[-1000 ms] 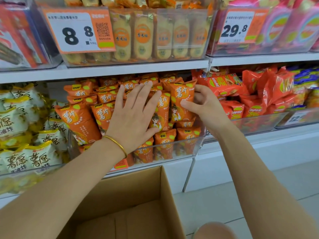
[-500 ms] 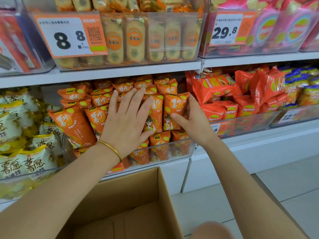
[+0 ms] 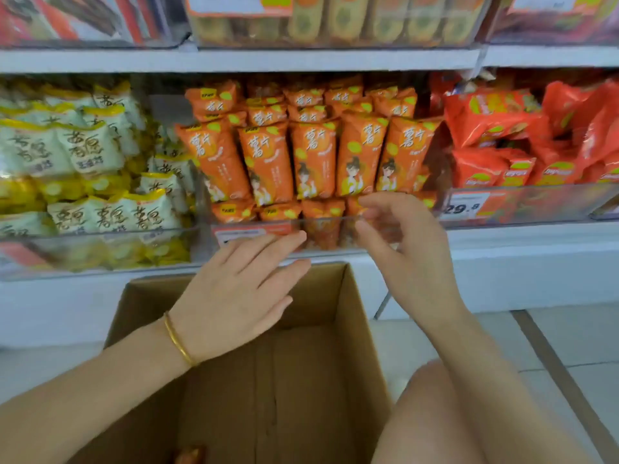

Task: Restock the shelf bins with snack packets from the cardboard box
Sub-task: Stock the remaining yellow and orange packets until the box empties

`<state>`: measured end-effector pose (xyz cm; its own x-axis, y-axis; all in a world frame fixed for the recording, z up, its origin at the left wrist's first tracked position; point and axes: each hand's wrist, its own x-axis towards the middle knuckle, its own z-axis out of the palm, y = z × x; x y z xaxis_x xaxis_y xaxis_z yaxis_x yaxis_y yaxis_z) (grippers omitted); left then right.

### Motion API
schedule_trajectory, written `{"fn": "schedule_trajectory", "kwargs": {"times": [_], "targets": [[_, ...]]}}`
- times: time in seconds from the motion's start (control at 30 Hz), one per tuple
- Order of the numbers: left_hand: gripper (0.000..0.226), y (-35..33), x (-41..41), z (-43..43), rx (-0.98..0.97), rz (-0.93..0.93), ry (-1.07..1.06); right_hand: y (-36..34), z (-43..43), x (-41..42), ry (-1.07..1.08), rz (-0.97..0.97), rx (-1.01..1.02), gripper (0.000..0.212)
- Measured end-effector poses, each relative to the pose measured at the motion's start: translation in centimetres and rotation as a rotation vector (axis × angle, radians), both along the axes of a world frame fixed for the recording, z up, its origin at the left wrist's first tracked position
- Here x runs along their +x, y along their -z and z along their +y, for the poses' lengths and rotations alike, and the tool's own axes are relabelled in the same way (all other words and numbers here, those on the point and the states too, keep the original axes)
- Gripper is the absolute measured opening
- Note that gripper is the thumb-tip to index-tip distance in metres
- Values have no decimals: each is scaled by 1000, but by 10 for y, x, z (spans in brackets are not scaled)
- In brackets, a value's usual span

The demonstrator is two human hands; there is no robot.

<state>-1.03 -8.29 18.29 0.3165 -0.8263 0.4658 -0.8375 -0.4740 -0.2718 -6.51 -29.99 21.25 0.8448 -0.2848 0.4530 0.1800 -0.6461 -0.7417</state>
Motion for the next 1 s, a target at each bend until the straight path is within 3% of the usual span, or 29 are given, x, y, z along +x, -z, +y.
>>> {"fn": "schedule_trajectory", "kwargs": {"times": [0.07, 0.2, 0.33, 0.43, 0.53, 0.7, 0.93, 1.0], "targets": [[35, 29, -13, 56, 220, 155, -108, 21, 44, 1, -189, 266, -37, 24], [35, 64, -12, 140, 431, 414, -362, 102, 130, 21, -434, 693, -245, 27], [27, 88, -10, 177, 473, 492, -298, 241, 210, 7, -661, 1081, -283, 33], [23, 98, -17, 190, 381, 520, -197, 323, 254, -16, -654, 1305, -236, 45], [29, 101, -25, 203, 352, 540, -160, 374, 293, -25, -596, 1389, -211, 62], [26, 103, -27, 227, 325, 588, -209, 409, 334, -29, -682, 1491, -352, 64], [22, 109, -25, 227, 343, 620, -210, 398, 333, -23, -713, 1547, -288, 77], [27, 107, -25, 218, 353, 623, -189, 374, 312, -9, -703, 1518, -191, 72]]}}
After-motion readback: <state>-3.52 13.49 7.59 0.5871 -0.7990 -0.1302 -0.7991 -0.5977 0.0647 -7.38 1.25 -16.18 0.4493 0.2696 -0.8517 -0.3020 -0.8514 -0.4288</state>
